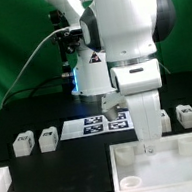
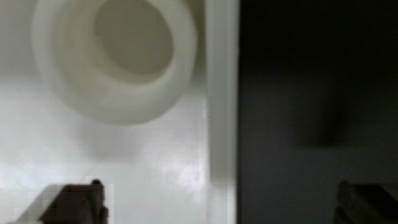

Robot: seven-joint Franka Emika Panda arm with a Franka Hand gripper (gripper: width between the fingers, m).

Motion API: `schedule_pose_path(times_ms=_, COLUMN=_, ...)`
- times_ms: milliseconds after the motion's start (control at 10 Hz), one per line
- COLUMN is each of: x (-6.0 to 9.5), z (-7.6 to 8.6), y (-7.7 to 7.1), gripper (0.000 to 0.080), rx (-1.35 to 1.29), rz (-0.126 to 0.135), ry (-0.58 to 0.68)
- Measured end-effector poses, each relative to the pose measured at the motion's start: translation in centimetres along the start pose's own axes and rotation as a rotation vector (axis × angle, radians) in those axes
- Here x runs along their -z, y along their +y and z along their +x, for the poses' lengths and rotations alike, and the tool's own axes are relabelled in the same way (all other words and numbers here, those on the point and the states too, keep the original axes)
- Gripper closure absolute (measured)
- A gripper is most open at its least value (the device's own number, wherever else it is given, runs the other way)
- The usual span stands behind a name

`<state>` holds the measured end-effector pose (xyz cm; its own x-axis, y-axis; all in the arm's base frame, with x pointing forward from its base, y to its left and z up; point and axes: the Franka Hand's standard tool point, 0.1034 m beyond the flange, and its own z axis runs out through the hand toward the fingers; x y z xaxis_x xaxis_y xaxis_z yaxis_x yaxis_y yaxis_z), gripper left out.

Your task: Assemble one leg

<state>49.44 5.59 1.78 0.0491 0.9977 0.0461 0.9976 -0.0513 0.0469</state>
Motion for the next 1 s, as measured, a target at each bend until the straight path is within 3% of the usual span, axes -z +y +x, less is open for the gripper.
schedule_pose_path(times_ms=300, x=0.2, z=0.0, y=0.1, gripper=0.0151, rx=-0.025, rz=-0.003, ry=0.001)
schedule_pose_path(times_ms=400, x=1.4, z=0.3, y=0.5, gripper=0.0151, rx=-0.094, rz=-0.023, ry=0.001)
schedule_pose_path(times_ms=500, x=2.9, z=1.1, y=0.4, gripper=0.0151, rx=-0.134, rz=-0.042, ry=0.002)
schedule_pose_path(times_ms=800, x=4.9, z=4.3, y=-0.5, gripper=0.0151, rx=-0.529, rz=-0.059, ry=0.025)
schedule_pose_path(times_ms=1000, x=4.6, z=4.2, y=-0.5, gripper=0.0151, rx=-0.689, rz=-0.049, ry=0.037)
